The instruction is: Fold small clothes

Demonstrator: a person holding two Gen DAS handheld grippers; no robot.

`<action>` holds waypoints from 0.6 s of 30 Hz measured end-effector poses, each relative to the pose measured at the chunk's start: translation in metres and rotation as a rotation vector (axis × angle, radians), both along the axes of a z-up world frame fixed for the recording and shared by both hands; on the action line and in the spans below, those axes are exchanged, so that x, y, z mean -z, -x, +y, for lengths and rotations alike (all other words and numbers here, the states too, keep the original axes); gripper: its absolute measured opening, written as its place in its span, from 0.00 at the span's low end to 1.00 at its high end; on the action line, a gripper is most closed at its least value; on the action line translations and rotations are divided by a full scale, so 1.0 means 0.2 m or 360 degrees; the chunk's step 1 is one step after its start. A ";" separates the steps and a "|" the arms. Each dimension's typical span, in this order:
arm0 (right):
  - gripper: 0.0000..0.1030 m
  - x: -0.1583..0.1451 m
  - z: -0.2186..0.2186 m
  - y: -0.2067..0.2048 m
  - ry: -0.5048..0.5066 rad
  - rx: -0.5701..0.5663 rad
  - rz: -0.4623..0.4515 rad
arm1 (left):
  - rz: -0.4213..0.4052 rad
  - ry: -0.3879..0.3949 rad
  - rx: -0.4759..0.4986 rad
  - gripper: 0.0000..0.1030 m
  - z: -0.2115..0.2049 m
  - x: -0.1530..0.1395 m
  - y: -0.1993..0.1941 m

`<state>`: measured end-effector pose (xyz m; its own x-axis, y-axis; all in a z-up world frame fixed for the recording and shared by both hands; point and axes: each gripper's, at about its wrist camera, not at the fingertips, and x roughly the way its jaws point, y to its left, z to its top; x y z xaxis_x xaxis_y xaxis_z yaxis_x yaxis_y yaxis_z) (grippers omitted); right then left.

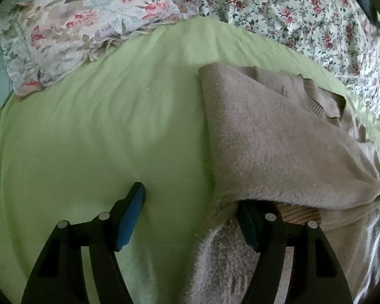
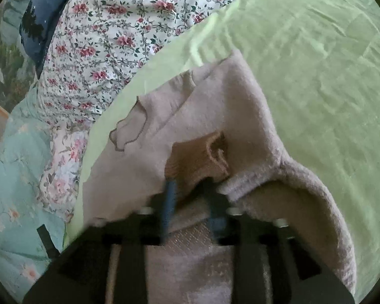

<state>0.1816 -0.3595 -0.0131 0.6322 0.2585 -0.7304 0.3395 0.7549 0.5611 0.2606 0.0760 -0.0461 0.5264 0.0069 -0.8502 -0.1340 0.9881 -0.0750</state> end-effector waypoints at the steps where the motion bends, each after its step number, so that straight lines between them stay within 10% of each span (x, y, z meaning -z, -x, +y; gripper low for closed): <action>1: 0.43 0.01 0.00 -0.01 0.0005 -0.0002 0.0010 | -0.0004 0.0006 -0.0001 0.68 0.00 0.00 0.00; 2: 0.40 0.01 0.02 -0.04 0.0008 -0.0018 0.0021 | -0.0007 0.0014 -0.0002 0.68 0.01 0.00 0.00; 4: 0.03 -0.03 0.06 -0.05 0.0042 -0.0067 -0.0027 | -0.0011 0.0027 0.0000 0.68 0.02 0.00 0.00; 8: 0.04 -0.27 0.11 0.03 0.0241 -0.0090 -0.0328 | -0.0019 0.0033 -0.0004 0.68 0.02 0.00 0.00; 15: 0.04 -0.02 0.02 0.00 0.0307 0.0056 0.0168 | -0.0021 0.0048 -0.0009 0.69 0.02 0.00 0.01; 18: 0.04 -0.10 -0.02 0.08 0.0384 0.0231 0.0103 | -0.0021 0.0046 -0.0012 0.69 0.02 0.01 0.01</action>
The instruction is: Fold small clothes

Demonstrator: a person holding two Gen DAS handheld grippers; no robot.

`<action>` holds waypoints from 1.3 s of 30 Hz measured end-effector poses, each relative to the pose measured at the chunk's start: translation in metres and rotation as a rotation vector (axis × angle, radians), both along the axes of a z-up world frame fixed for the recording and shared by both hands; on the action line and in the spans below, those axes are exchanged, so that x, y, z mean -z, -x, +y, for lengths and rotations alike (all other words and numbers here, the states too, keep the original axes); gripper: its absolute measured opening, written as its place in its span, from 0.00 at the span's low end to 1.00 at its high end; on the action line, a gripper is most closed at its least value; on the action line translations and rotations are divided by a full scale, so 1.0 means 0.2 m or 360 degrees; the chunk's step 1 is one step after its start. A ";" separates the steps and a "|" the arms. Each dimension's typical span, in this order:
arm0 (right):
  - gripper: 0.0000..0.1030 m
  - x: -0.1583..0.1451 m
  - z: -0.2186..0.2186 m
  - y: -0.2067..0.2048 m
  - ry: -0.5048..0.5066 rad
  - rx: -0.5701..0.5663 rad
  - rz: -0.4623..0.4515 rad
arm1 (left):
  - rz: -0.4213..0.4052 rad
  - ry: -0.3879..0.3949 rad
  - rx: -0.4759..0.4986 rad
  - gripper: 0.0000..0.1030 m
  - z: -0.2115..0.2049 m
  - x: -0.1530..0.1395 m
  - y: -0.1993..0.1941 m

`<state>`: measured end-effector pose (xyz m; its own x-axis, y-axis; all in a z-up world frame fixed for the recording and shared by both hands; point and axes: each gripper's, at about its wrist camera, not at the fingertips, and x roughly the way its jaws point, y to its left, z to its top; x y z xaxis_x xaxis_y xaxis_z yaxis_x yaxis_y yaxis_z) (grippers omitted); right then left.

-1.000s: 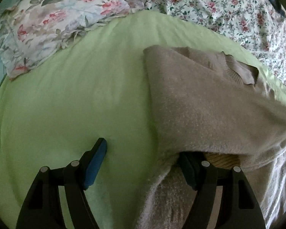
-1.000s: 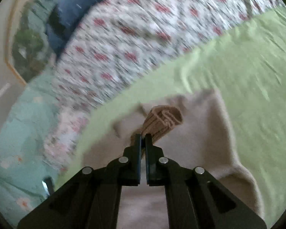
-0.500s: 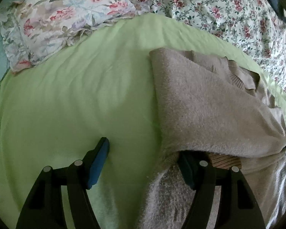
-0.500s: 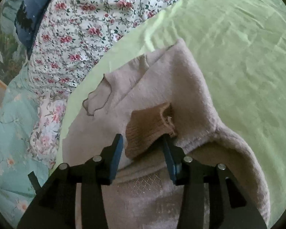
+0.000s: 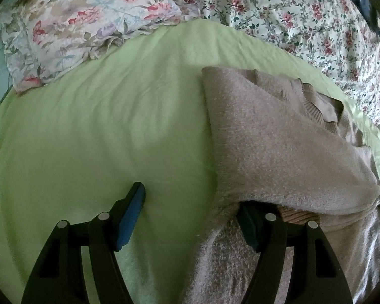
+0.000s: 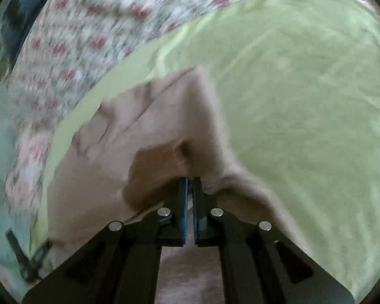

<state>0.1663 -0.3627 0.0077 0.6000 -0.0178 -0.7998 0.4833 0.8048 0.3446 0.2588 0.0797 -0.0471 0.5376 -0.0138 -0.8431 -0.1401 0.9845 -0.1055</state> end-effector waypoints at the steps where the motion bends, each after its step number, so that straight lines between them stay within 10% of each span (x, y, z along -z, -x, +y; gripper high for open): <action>1: 0.04 -0.04 0.02 0.01 0.0043 -0.0005 -0.0044 | 0.0001 -0.0010 0.0000 0.69 -0.01 0.00 0.00; 6: 0.04 -0.11 0.23 -0.15 -0.0035 -0.0385 -0.0160 | 0.0005 -0.0011 -0.0001 0.69 0.00 0.00 0.00; 12: 0.04 0.15 0.24 -0.29 0.0035 -0.0379 0.0209 | 0.0007 0.0019 0.0008 0.69 0.01 0.00 0.00; 22: 0.10 -0.08 0.00 0.11 -0.0062 -0.0181 0.0027 | 0.0061 0.0148 0.0129 0.67 0.01 -0.07 0.17; 27: 0.44 -0.17 0.07 0.36 -0.0053 -0.0289 -0.0007 | 0.0080 0.0260 0.0243 0.67 0.02 -0.12 0.46; 39: 0.49 -0.23 0.10 0.92 -0.0135 -0.0483 -0.0069 | 0.0188 0.0491 0.0591 0.69 -0.05 -0.12 1.15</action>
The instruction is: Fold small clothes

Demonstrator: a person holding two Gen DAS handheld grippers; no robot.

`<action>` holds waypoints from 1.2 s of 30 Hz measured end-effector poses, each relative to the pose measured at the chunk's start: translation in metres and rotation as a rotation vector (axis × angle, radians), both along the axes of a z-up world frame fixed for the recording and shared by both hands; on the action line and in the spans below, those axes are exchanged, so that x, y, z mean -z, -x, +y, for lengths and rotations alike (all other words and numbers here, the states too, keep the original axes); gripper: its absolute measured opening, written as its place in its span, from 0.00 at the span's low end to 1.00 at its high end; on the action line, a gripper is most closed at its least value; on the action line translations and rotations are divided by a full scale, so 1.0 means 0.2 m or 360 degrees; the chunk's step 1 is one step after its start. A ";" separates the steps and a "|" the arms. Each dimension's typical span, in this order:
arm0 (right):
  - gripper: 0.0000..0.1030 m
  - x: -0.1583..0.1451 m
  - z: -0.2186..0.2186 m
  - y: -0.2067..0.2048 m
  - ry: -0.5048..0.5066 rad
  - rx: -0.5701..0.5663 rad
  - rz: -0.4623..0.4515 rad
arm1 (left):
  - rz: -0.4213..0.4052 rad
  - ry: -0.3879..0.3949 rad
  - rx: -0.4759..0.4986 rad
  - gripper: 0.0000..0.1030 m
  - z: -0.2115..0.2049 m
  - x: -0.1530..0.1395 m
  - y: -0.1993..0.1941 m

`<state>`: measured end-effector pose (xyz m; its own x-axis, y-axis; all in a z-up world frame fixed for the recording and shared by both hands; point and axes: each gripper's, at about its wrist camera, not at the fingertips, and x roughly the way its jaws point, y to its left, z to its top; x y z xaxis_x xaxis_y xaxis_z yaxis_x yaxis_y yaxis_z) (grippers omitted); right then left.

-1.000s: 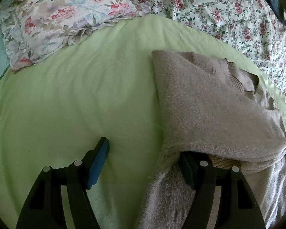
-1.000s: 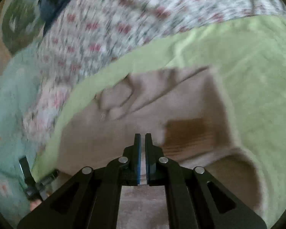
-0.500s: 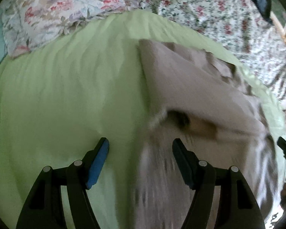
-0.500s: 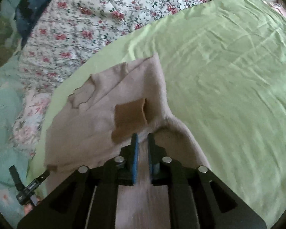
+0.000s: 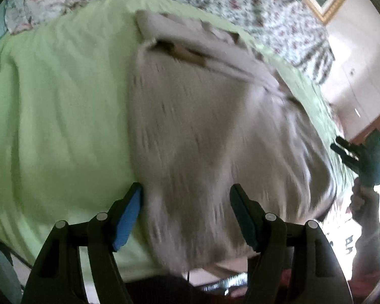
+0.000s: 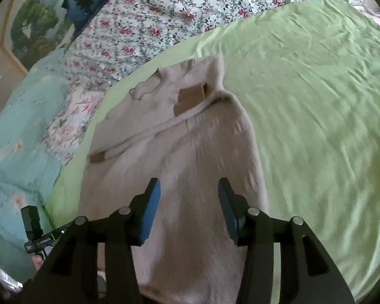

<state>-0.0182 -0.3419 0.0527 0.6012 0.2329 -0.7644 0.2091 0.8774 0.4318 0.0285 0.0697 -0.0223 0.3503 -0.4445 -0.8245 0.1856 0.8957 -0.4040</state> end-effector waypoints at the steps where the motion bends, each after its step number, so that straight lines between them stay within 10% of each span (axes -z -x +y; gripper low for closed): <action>1: 0.49 0.00 -0.02 0.05 -0.0021 -0.0019 -0.0003 | 0.0022 0.0036 0.0019 0.69 0.00 0.01 0.04; 11: 0.56 0.06 -0.12 0.44 -0.0068 -0.0236 0.0158 | 0.0191 0.0340 0.0188 0.67 -0.06 0.15 0.24; 20: 0.56 0.25 0.10 0.46 -0.0046 -0.0535 0.0355 | 0.0205 0.0259 0.0355 0.29 -0.22 0.21 0.21; 22: 0.49 0.29 0.12 0.45 -0.0053 -0.0522 0.0357 | 0.0197 0.0249 0.0343 0.15 -0.20 0.20 0.21; 24: 0.14 0.29 0.12 0.47 -0.0058 -0.0510 0.0355 | 0.0181 0.0258 0.0330 0.11 -0.18 0.19 0.23; 36: 0.08 -0.07 -0.06 0.53 -0.0524 -0.0417 -0.0251 | -0.0237 0.0406 0.0331 0.07 -0.03 -0.34 0.33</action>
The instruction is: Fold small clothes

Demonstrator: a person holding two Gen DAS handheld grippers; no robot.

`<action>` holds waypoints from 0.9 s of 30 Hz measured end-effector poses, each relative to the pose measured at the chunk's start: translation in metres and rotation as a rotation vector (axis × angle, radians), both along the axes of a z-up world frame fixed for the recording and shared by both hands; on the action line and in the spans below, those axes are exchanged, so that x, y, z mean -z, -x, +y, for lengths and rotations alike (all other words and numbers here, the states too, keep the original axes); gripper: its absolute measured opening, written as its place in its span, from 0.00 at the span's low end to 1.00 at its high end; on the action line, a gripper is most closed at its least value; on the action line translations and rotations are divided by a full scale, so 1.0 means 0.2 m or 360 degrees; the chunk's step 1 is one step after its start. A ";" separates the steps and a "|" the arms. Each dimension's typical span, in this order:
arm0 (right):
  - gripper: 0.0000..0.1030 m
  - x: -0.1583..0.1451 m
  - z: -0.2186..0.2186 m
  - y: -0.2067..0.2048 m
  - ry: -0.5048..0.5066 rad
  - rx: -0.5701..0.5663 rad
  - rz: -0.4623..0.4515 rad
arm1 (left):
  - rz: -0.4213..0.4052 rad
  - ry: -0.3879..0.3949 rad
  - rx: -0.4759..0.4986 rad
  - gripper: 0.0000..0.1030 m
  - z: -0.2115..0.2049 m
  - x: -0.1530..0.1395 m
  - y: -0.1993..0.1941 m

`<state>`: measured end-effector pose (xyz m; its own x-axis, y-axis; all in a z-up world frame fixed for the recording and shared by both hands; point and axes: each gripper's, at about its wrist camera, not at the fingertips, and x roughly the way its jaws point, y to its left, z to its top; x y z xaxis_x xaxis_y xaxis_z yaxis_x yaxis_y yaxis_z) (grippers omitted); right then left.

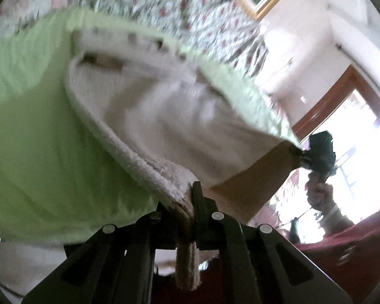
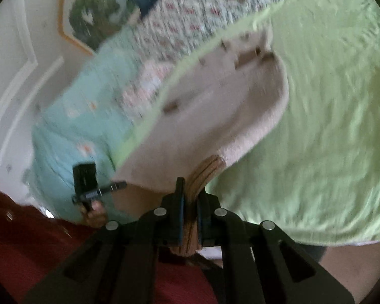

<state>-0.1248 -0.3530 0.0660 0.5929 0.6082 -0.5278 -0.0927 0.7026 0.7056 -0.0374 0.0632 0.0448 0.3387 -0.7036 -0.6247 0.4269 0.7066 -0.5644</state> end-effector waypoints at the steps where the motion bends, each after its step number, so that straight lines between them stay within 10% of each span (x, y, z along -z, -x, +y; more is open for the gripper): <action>1: 0.08 -0.02 -0.02 0.00 -0.0042 0.0030 -0.0044 | -0.0027 0.0025 -0.0013 0.07 0.02 -0.04 -0.01; 15: 0.08 -0.13 -0.08 -0.34 -0.0088 0.0240 -0.0196 | -0.0129 0.0170 -0.0156 0.06 0.06 -0.16 -0.21; 27: 0.08 -0.27 -0.13 -1.06 0.0038 0.0401 -0.0222 | -0.0201 0.0160 -0.0407 0.06 0.04 -0.26 -0.90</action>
